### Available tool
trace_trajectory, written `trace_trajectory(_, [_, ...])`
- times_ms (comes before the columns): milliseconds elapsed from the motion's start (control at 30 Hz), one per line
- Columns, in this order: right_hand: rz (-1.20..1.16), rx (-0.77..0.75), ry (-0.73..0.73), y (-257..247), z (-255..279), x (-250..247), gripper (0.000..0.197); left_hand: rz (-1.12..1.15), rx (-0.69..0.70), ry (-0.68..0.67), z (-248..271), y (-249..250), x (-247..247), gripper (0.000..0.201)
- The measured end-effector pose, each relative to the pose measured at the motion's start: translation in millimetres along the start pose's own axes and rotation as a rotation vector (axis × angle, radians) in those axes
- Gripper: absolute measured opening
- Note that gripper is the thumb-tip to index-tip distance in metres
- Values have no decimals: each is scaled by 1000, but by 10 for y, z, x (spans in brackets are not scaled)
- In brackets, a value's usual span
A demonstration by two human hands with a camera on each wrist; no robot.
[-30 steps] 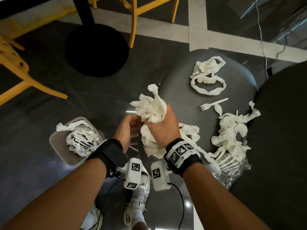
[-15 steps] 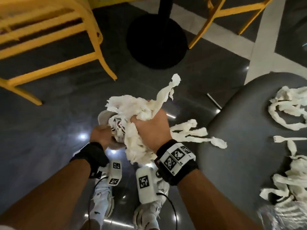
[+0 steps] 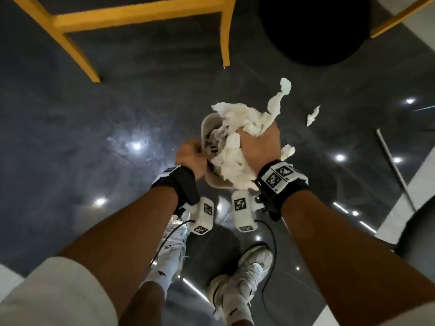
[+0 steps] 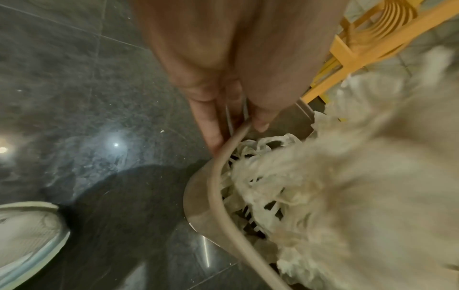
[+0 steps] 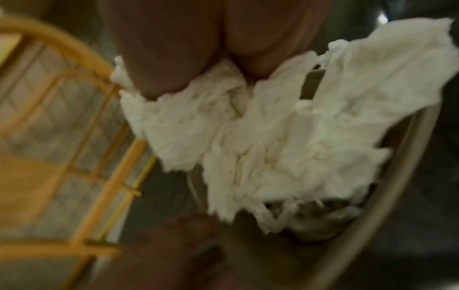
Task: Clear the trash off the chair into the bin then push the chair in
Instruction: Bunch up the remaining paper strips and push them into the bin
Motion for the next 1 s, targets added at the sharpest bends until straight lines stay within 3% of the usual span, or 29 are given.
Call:
trace_trajectory(100, [178,-105,165,281,-205,-7,31,56,22,38,-130,11,-16,2])
trace_trajectory(167, [327,-163,149,508,-366,142,43,88,45,41,-235,0,-36,5])
trace_trajectory(233, [660,-60,-141,902,-484,464,74,82,86,34,-305,12,-55,8])
trace_trajectory(300, [1010,79,-499,1282,-418,689,88,83,114,24,-327,51,-55,8])
trace_trajectory(333, [1087,104,-598,1365,-399,745,93,70,132,20,-347,69,-53,8])
trace_trajectory(400, [1150,66,-664,1314,-437,779,101,69,150,20,-371,89,-62,8])
trace_trajectory(467, [1168,-111,-593,970,-481,707,105,70,142,25,-384,106,-40,8])
trace_trajectory(533, [1116,-177,-564,568,-470,538,94,56,132,47,-383,127,-22,8])
trace_trajectory(633, [1107,-127,-532,229,-593,182,82,84,113,71,-388,190,9,12])
trace_trajectory(700, [910,-26,-383,173,-770,-156,81,111,123,83,-403,261,27,14])
trace_trajectory(767, [651,69,-159,327,-1055,-509,66,105,147,127,-467,322,31,14])
trace_trajectory(833, [635,128,42,696,-1468,-884,50,96,149,149,-549,351,54,17])
trace_trajectory(866, [700,162,73,936,-1709,-1036,44,96,153,154,-608,364,65,19])
trace_trajectory(933, [864,293,-33,1536,-2154,-1197,38,94,154,123,-708,373,112,22])
trace_trajectory(1000, [949,384,-177,2150,-2492,-1256,48,102,158,79,-794,361,172,25])
Point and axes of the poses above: each hand's wrist, its own z-axis away from the middle knuckle, its own x-axis out of the palm, y = z × x, the point moved 6 cm from there along -z, towards the middle knuckle, and after that the axes turned 3 degrees about -x, right-handed, at the moved point
